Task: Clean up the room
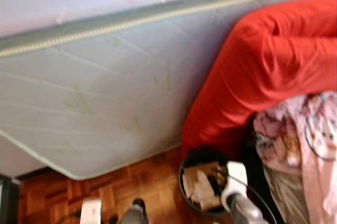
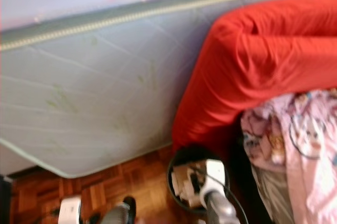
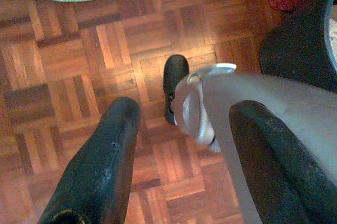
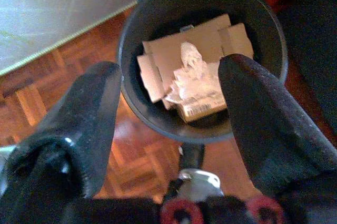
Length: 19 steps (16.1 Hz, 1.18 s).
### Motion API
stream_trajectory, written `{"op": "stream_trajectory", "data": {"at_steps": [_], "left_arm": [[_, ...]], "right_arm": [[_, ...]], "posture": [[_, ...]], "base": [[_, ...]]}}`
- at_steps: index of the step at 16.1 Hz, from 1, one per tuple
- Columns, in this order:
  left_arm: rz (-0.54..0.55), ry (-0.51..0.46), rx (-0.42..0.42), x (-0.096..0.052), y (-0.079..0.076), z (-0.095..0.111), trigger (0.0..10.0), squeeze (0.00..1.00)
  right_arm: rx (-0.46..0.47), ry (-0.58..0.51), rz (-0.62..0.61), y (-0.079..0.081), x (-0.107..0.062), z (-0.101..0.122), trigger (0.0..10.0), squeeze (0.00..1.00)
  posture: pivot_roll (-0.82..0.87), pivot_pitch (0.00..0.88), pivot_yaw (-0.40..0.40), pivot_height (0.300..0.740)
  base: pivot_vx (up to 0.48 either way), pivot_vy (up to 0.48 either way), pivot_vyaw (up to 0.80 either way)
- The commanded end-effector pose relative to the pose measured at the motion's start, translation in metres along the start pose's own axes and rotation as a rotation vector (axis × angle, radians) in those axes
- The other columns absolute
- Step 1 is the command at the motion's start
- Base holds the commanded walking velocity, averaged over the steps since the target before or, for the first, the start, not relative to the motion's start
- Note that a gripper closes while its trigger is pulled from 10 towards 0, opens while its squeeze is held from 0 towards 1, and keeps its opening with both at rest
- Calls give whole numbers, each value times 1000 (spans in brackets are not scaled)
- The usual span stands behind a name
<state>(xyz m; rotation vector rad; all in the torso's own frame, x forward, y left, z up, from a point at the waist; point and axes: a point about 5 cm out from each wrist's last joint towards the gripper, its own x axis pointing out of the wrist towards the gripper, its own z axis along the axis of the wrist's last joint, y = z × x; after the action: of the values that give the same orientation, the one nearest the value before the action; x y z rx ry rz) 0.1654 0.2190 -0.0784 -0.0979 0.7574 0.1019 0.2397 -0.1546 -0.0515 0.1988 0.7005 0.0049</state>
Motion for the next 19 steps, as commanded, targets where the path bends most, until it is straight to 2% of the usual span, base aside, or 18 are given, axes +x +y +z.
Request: {"op": "stream_trajectory", "data": {"at_steps": [1, 11, 19], "left_arm": [[-6, 7, 11, 0, -1, 0, 10000, 0], [-12, 27, 12, 4, -11, 1, 10000, 0], [-11, 22, 22, 4, -7, 3, 10000, 0]], "right_arm": [[4, 26, -12, -3, -2, -7, 10000, 0], [13, 59, -42, -5, -2, -9, 10000, 0], [-31, 99, -30, -5, -1, -8, 10000, 0]], "posture": [[121, 221, -62, 740], [110, 216, -56, 740], [91, 216, -55, 740]], "base": [[0, 0, 0], [0, 0, 0], [0, 0, -683]]}}
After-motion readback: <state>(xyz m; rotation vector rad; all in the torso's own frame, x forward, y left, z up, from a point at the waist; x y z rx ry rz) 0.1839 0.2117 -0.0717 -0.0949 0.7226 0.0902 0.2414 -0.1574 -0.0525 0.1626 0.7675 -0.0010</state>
